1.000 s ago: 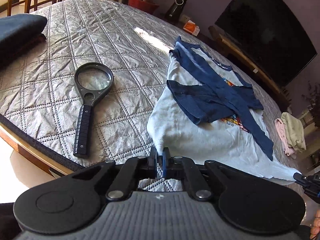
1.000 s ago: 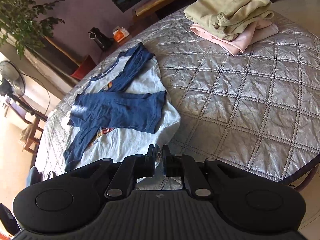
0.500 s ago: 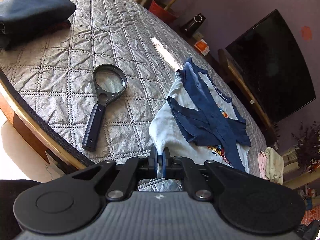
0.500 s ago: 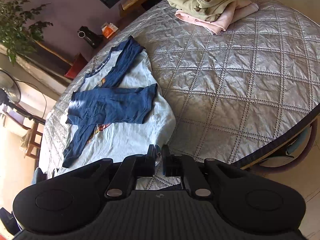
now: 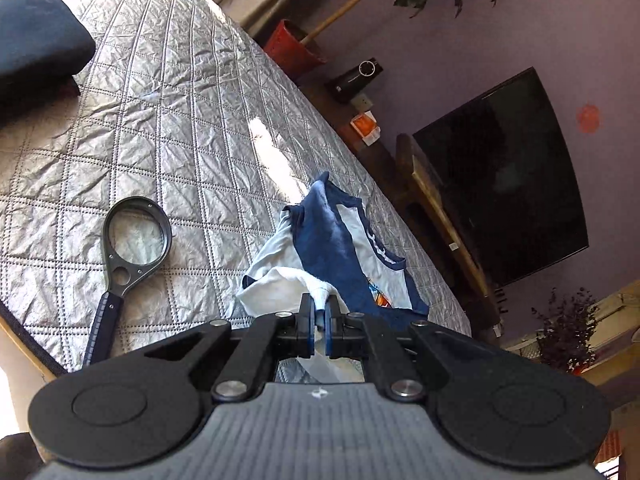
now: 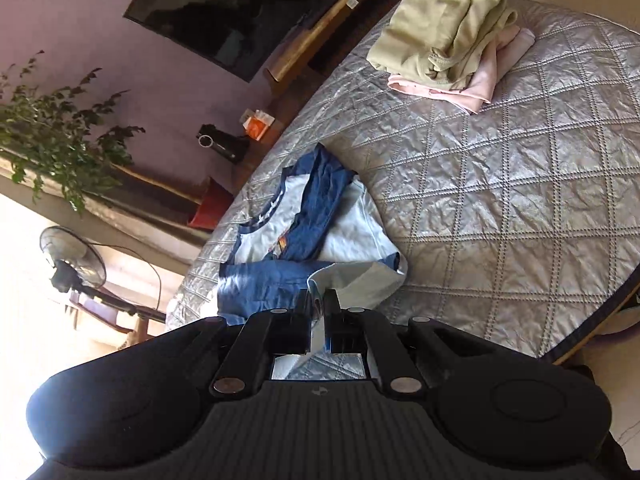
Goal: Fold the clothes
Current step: 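Lift the held hem with both grippers and fold it toward the collar, then lay the hem over the collar and open both grippers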
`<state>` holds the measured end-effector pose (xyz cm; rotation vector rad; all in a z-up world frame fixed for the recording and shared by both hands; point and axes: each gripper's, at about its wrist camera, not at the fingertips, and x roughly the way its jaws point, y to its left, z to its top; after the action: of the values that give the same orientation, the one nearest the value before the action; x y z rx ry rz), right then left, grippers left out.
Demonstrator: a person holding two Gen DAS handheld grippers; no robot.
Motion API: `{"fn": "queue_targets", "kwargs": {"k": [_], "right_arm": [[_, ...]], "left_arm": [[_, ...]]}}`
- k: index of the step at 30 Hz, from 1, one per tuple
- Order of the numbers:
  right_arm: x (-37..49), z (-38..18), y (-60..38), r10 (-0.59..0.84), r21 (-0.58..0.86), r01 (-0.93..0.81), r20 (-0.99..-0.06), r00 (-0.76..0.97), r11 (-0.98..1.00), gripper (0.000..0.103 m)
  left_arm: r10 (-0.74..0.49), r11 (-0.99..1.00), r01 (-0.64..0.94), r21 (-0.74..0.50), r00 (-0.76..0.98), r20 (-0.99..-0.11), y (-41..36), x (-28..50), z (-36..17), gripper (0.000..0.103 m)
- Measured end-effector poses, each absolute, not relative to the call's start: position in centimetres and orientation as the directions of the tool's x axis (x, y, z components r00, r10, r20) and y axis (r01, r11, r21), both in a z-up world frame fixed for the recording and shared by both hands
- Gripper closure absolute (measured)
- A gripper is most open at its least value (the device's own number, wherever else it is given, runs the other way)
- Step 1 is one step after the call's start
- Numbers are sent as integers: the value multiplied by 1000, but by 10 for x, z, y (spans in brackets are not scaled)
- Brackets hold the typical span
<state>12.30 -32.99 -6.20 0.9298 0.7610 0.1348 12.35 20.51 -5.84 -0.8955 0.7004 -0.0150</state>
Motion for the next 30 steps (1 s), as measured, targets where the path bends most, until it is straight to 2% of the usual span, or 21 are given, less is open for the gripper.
{"fn": "queue_targets", "kwargs": {"k": [7,13,17,18,19,20,22,24,26,28,30], "right_arm": [[235,-68,-331,358,722,217,-552,754,656,95],[322,-103,-326,282,613,237,-627,727,754,95],[354,-135,-318,224,528,257,-682,696,810,95],[358,-141,-315,207,501,256,-694,689,827,92],[360,-146,-313,194,481,252,-700,688,840,84],[359,-147,-312,173,461,246,-694,699,853,83],[353,-143,-309,106,401,238,-670,735,885,80],[342,-128,-301,32,323,220,-623,782,920,79],[323,-110,-287,-16,249,181,-547,837,952,77],[306,-104,-268,17,238,121,-506,862,964,67],[302,-113,-241,123,229,9,-557,821,973,64]], "left_arm": [[-275,696,-238,-678,783,-558,198,245,-60,99],[-266,741,-251,-623,741,-616,188,328,-104,99],[-231,808,-255,-531,693,-683,175,358,-140,98],[-211,808,-277,-519,686,-696,176,360,-147,97],[-190,801,-301,-517,691,-697,178,360,-152,94],[-176,798,-308,-518,703,-689,180,360,-154,84],[-136,804,-312,-505,732,-668,187,357,-150,72],[-93,819,-307,-485,763,-639,193,353,-141,71],[-69,867,-245,-434,804,-591,187,341,-123,69],[-125,930,-108,-351,806,-579,159,331,-113,69],[-226,962,68,-266,746,-626,116,326,-116,67]]}}
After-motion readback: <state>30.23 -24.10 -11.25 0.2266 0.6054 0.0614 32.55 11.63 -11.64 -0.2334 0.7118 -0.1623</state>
